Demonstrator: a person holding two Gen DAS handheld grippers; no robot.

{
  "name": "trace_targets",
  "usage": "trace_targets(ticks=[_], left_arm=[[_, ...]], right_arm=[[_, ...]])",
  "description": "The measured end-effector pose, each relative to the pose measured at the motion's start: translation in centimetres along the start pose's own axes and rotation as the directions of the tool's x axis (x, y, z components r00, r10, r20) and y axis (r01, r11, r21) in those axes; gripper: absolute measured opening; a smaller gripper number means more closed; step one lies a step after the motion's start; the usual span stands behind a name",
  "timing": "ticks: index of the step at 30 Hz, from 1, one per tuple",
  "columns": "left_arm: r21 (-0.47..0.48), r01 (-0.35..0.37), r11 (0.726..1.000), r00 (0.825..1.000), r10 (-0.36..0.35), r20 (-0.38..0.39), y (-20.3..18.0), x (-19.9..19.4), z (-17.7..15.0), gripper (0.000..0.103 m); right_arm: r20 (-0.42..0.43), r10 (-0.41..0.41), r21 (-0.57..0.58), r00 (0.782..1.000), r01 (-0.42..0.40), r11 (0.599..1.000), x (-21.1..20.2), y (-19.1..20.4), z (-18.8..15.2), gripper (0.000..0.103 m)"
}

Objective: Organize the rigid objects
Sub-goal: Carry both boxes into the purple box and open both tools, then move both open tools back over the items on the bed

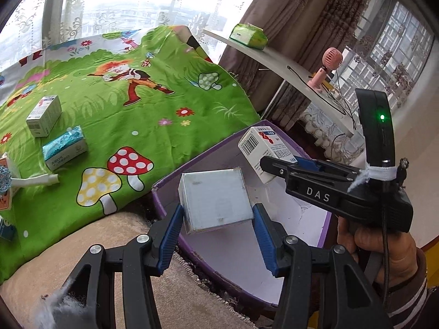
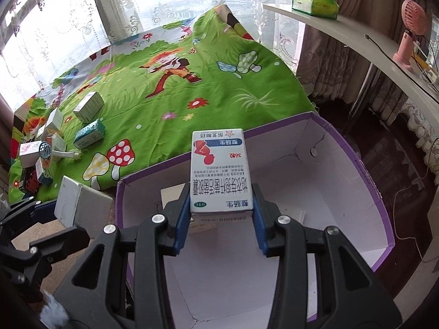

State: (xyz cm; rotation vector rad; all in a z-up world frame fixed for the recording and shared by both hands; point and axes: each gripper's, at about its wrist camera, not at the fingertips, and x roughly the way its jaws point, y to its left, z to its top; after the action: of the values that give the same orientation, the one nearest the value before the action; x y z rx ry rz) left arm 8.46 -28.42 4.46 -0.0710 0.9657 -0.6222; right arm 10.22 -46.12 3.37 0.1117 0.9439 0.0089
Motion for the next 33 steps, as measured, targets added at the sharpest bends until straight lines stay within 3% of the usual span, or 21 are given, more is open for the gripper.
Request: trace_targets(ticks=[2,6,15,20,23,27,33], left_arm=[[0.01,0.001,1.0,1.0,-0.001,-0.011,-0.4,0.4,0.0,0.054],[0.012,-0.004,1.0,1.0,0.005,-0.025,-0.4,0.8,-0.1,0.065],[-0.017,-0.015,1.0,1.0,0.015,-0.017,0.1,0.4,-0.1,0.067],[-0.025,-0.023,0.999,1.0,0.023,-0.006,0.5,0.1,-0.2,0.069],[-0.026,-0.037,0.999,0.999,0.037,0.009,0.7,-0.4,-0.3,0.069],[-0.023,-0.052,0.998,0.998,0.053,0.042,1.2,-1.6,-0.4,0.07],[-0.02,-0.146,0.989,0.982,0.147,0.116,1.9,-3.8,-0.5,0.081]], right_arm=[[0.003,-0.004,0.006,1.0,0.004,1.0,-0.1,-0.4,0.1,0.045],[0.006,-0.012,0.017,1.0,0.012,1.0,0.0,-0.9,0.3,0.047],[0.012,0.003,0.026,1.0,-0.004,1.0,-0.2,-0.7,0.4,0.066],[0.017,0.015,0.022,1.0,-0.016,1.0,-0.3,-0.3,0.5,0.07],[0.036,0.026,0.01,0.999,-0.027,1.0,-0.7,0.2,0.6,0.077],[0.086,0.014,-0.029,0.996,-0.011,1.0,-1.6,1.3,0.8,0.093],[0.121,-0.014,-0.085,0.993,0.024,0.996,-2.1,3.5,1.2,0.099]])
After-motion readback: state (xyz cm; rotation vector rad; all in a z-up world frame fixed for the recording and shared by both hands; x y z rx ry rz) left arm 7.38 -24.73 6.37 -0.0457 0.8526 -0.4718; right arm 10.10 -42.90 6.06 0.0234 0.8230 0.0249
